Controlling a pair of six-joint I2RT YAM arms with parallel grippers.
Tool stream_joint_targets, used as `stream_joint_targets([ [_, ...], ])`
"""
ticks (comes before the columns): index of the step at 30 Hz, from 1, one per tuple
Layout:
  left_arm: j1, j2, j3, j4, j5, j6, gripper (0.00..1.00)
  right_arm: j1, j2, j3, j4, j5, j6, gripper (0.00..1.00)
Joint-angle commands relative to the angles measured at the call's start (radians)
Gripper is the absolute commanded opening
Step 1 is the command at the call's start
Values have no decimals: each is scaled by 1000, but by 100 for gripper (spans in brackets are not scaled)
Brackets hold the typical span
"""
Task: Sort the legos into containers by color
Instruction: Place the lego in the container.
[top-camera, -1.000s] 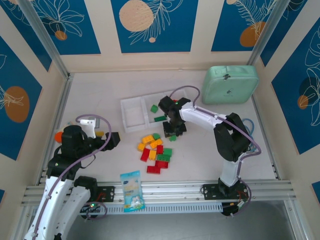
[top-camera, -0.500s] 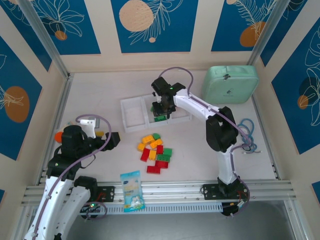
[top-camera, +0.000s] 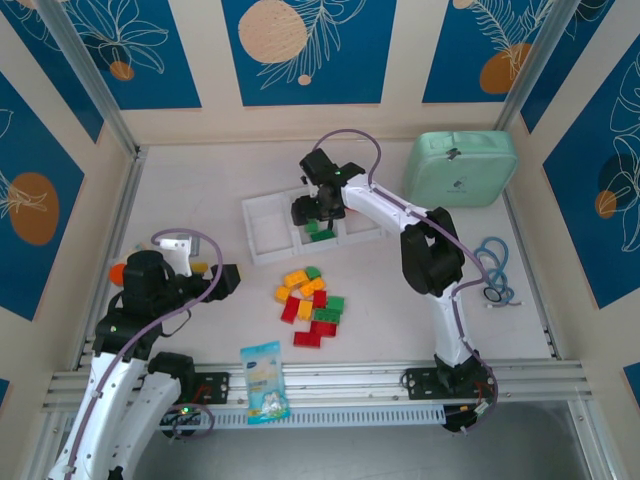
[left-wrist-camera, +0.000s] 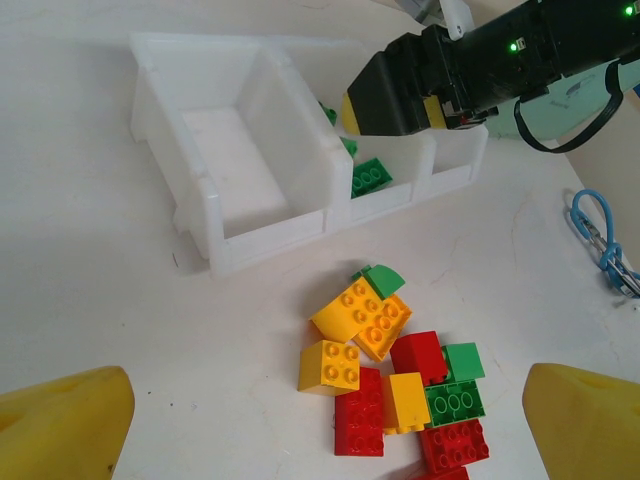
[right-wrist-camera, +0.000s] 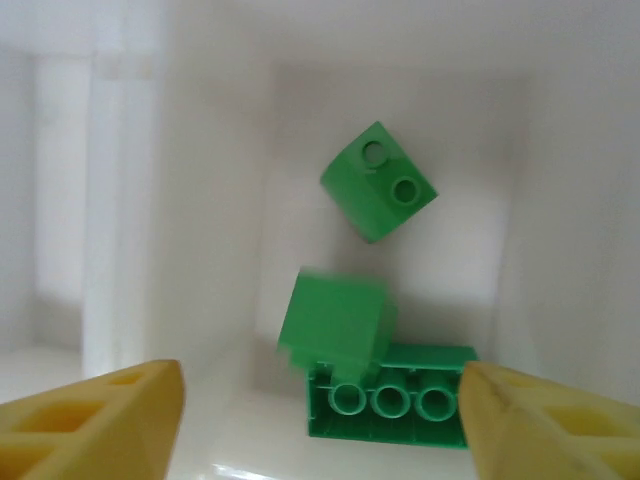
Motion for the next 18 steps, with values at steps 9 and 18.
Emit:
stream_joint_targets([
  [9,-5,0,-5,9,8,3,99,16,-179,-58,-83,-63,80,99],
  [18,-5,4,-6,9,9,2,99,75,-328,-292,-46,-112,84,92],
])
